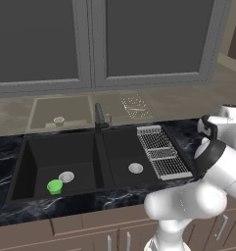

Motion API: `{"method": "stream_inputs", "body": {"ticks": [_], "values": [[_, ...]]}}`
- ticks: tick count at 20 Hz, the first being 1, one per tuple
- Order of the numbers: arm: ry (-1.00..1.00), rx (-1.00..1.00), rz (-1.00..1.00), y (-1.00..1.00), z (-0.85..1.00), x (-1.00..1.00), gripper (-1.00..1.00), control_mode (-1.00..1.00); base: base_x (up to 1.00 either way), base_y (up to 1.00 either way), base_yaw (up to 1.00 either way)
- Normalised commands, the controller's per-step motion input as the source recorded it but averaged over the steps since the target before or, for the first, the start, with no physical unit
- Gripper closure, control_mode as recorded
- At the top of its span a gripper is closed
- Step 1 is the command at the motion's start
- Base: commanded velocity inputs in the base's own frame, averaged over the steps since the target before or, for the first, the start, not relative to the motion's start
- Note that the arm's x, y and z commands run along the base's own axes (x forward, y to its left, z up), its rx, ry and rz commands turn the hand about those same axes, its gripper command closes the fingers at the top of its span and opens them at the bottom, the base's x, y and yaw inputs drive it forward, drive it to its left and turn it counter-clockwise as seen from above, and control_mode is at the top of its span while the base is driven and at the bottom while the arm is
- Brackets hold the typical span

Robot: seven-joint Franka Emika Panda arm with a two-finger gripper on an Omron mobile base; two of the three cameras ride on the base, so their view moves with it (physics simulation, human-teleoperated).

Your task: Place the cup in the left basin and the cup in the right basin of the sink.

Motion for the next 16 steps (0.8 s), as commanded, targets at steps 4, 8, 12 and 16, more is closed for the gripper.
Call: {"method": "stream_inputs", "body": {"ticks": [4, 8, 12, 16], "values": [[0.01, -0.07, 0.15, 0.63, 0.4, 0.11, 1.0, -1.0, 0.0, 0.0, 0.0], [-0.02, -0.05, 0.22, 0.41, 0.27, 0.04, 1.0, -1.0, 0.0, 0.0, 0.0], [-0.08, 0.0, 0.31, 0.27, 0.06, 0.08, 1.0, -1.0, 0.0, 0.0, 0.0], [0.0, -0.02, 0.42, 0.37, 0.0, 0.02, 1.0, -1.0, 0.0, 0.0, 0.0]]}}
